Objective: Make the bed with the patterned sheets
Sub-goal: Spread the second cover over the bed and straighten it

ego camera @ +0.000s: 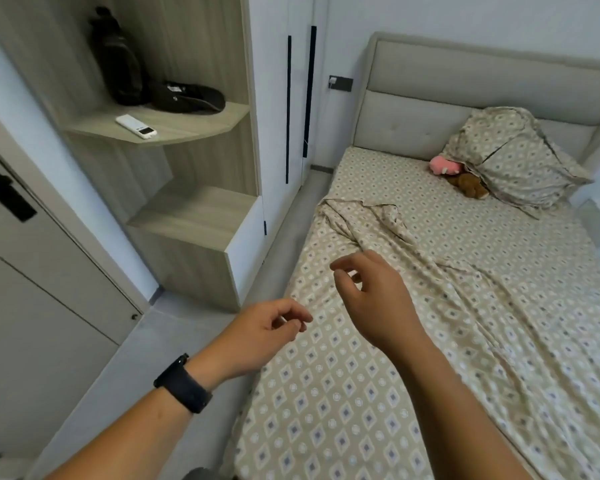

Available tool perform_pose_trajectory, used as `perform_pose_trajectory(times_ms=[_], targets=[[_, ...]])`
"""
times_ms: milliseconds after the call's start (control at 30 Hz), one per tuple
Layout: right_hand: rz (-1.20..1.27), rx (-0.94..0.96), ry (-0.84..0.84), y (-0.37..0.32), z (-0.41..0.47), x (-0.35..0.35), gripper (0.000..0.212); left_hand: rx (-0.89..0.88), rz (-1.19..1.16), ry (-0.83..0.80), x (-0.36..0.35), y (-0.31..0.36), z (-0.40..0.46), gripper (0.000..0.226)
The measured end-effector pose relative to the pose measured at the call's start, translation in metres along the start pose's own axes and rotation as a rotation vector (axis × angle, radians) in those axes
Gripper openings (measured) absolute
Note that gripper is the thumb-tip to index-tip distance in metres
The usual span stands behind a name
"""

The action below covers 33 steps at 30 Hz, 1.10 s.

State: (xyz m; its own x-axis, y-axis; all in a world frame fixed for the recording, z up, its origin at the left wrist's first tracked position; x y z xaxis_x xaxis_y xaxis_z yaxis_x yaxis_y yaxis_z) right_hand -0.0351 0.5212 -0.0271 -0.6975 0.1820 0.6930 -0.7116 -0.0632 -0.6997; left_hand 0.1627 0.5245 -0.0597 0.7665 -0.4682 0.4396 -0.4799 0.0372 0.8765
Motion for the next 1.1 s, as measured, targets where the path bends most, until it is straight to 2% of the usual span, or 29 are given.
perform_pose_trajectory(times_ms=[167,300,433,567,700,833,967,1100], targets=[[-0.046,0.011,-0.097,-0.041,0.022,-0.065,0.019,-0.032,-0.039,0.088,0.078,-0.037,0.006,0.021],[-0.072,-0.015,-0.017,-0.083,0.058,-0.127,0.017,-0.095,-0.037,0.048,0.152,-0.070,0.020,0.019],[-0.065,-0.019,-0.080,-0.151,0.081,-0.205,0.019,-0.064,-0.031,0.052,0.243,-0.114,0.016,0.019],[-0.042,-0.070,-0.019,-0.190,0.098,-0.253,0.018,-0.024,0.035,0.023,0.317,-0.149,0.016,0.020],[-0.093,-0.097,-0.108,-0.198,0.108,-0.279,0.020,-0.037,0.055,-0.004,0.348,-0.166,0.018,0.020],[-0.081,-0.131,-0.048,-0.203,0.140,-0.283,0.020,-0.037,-0.019,0.000,0.357,-0.178,0.021,0.022],[-0.068,-0.150,-0.003,-0.203,0.168,-0.289,0.021,-0.007,0.042,-0.117,0.360,-0.188,0.040,0.020],[-0.082,-0.203,-0.018,-0.184,0.198,-0.297,0.021,-0.018,0.036,-0.149,0.372,-0.185,0.089,0.021]])
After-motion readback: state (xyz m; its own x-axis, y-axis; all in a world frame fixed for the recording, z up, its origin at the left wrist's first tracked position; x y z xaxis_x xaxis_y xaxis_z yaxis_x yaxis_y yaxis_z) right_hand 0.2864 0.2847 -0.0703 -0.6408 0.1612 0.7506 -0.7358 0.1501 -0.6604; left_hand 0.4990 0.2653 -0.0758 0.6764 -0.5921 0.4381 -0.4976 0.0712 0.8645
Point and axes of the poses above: each hand's wrist, its own z-axis towards the middle knuckle, its own x-axis out of the back of the hand, y = z × x, the point moved 3 cm from there along z, towards the middle knuckle, and after that the axes turned 1 degree about -x, right-handed, at the moved point
